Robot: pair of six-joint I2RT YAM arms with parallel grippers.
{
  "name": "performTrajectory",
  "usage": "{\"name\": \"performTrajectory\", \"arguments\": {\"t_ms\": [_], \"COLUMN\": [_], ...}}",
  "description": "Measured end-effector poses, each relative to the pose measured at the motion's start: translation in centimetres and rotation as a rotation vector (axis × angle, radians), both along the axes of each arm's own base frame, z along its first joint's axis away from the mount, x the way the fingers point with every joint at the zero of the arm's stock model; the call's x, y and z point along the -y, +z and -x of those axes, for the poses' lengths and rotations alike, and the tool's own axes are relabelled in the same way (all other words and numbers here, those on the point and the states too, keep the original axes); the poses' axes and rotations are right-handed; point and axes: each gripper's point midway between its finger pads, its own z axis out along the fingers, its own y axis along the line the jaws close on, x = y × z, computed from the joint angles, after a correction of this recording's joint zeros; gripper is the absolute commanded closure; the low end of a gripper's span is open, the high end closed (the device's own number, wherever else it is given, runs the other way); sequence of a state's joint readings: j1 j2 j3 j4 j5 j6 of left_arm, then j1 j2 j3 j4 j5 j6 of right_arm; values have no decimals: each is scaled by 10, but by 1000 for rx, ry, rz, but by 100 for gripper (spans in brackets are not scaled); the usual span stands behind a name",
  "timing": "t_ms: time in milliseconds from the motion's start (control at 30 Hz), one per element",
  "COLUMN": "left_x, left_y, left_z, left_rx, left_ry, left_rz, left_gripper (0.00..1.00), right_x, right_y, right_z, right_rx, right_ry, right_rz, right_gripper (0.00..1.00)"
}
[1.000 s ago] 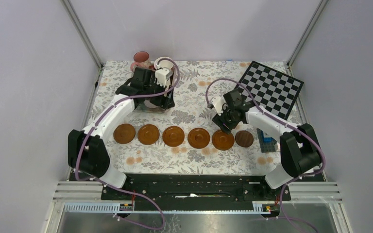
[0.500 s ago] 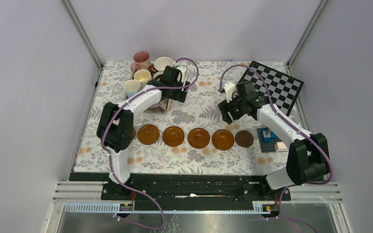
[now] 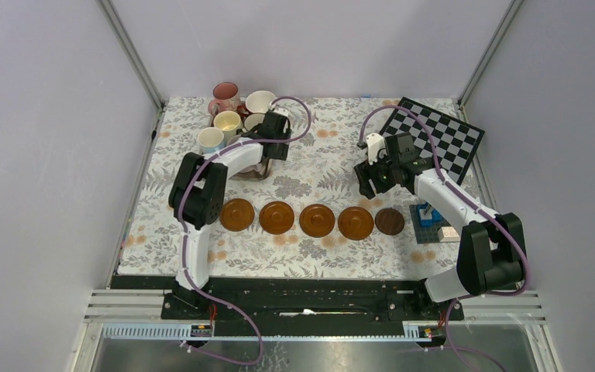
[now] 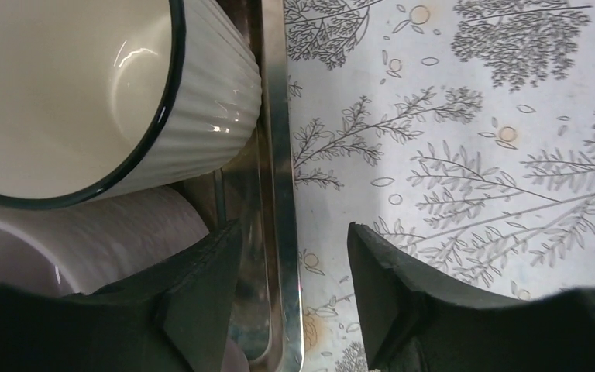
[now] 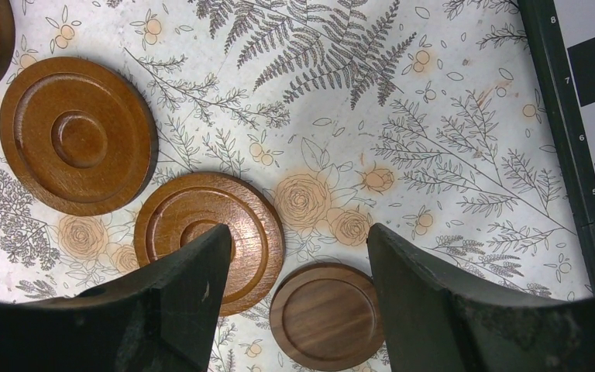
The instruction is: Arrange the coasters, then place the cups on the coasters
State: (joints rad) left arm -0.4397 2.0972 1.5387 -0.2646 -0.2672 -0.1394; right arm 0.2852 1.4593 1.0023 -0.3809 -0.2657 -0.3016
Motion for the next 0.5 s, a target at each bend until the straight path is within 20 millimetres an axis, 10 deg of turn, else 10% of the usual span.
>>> {"name": "performTrajectory", "arguments": {"t_ms": [500], "left_x": [-5], "left_y": [-28], "left_z": [-20], "left_rx": [-6], "left_ry": [27], "left_rz": [-10], "left_gripper": [55], "right_x": [0], "right_y": [-2], "right_z": [0], "right_rx": [1], "right_ry": [0], "right_rz": [0], "right_gripper": [29]}}
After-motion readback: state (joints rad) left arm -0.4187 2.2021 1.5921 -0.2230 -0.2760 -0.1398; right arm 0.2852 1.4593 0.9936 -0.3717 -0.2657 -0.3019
